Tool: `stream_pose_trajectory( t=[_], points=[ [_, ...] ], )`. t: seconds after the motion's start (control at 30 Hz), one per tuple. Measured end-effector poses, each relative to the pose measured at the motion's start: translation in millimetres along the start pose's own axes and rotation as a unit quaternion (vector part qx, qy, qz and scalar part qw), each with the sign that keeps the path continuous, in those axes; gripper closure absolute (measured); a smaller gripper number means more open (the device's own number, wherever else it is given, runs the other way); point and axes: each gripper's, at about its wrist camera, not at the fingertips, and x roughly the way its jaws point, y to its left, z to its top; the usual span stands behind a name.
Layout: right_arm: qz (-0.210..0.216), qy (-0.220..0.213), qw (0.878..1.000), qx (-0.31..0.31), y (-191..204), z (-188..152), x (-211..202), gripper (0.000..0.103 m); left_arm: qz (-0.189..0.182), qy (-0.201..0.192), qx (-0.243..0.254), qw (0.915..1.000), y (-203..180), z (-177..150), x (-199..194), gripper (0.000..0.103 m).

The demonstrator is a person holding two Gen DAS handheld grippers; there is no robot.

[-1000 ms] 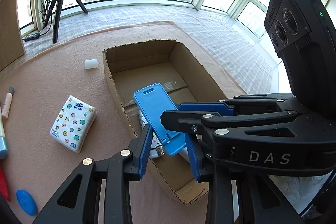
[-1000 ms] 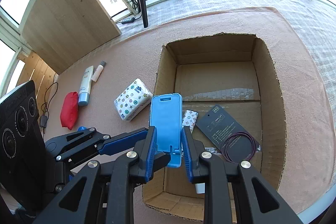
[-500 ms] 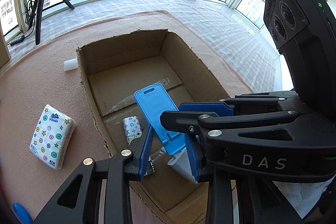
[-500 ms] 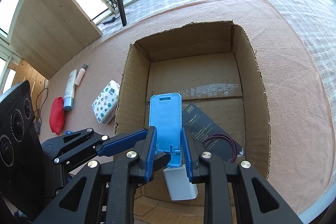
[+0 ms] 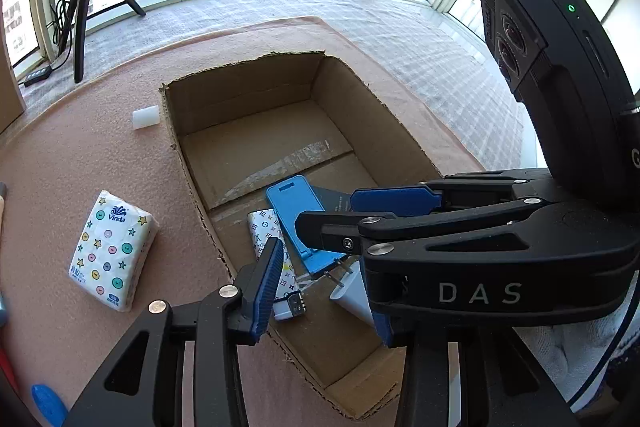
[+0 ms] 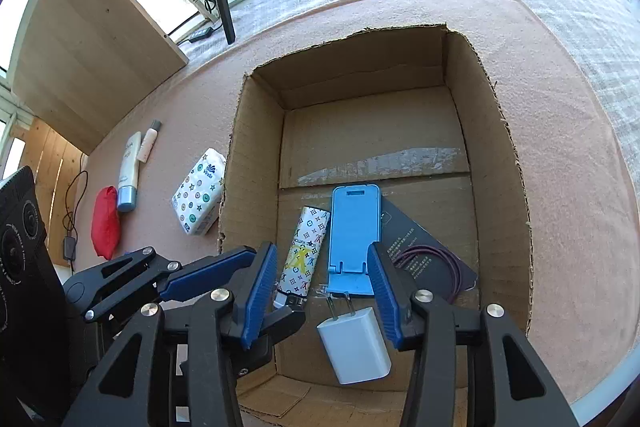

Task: Organize objects
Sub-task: 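Carry the blue phone stand into the box and open the right tool, then move the right tool to the Vinda tissue pack and grasp it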

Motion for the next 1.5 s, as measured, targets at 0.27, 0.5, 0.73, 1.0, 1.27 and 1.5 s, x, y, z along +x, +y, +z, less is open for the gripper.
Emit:
stream_pose_trajectory(
  t=[0.27,0.5,0.73,1.0,1.27,1.5],
  points=[
    [0.011,-0.020,1.000,-0.002,25,-3,-8,0.058,0.009,-0.017,-0.024,0.9995,27,-17,-33,0.059],
    [0.040,-0.036,0.998,-0.021,60,-3,-14,0.058,0.025,-0.031,-0.052,0.9979,62,-45,-68,0.059],
    [0.050,-0.029,0.996,-0.072,110,15,-1,0.058,0.046,-0.049,-0.097,0.9930,101,-81,-107,0.059],
    [0.003,-0.002,0.994,-0.108,153,50,50,0.058,0.068,-0.073,-0.138,0.9854,130,-113,-148,0.059],
    [-0.077,0.026,0.991,-0.106,159,72,105,0.058,0.081,-0.086,-0.171,0.9781,150,-141,-169,0.059],
    [-0.101,0.053,0.987,-0.111,160,73,127,0.058,0.081,-0.090,-0.182,0.9759,157,-150,-177,0.059]
  ],
)
